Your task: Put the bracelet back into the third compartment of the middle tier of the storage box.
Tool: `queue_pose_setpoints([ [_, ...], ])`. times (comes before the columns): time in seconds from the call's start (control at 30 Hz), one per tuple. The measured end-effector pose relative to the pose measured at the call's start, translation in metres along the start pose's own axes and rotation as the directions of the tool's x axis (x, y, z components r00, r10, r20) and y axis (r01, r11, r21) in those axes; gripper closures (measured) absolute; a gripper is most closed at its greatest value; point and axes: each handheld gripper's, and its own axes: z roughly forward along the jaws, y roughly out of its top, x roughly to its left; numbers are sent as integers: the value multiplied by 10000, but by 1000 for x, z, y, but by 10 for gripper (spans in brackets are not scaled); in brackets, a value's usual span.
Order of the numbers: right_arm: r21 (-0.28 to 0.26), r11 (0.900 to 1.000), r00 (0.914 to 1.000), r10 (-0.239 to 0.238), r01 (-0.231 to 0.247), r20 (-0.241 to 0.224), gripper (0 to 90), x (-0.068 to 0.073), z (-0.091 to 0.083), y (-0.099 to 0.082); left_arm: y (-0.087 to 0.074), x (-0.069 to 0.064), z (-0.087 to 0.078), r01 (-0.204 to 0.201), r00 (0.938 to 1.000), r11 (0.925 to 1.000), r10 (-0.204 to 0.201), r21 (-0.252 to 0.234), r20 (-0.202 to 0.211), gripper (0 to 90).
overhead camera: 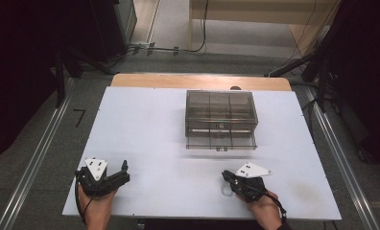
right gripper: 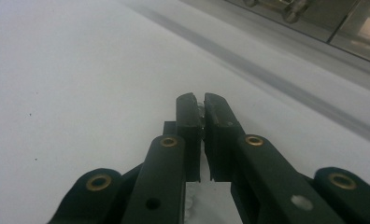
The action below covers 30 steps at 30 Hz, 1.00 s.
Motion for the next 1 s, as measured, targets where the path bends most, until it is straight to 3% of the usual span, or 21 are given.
queue_pose_setpoints([
  [0.43,-597,9982,9998,50,-39,189,829,-3,-14,6,0,1,0,30,10000,10000,-30,56,45,37],
  [1.0,-1345,9896,9973,568,-501,465,829,-19,-30,15,0,0,1,23,10000,10000,-23,73,25,37],
])
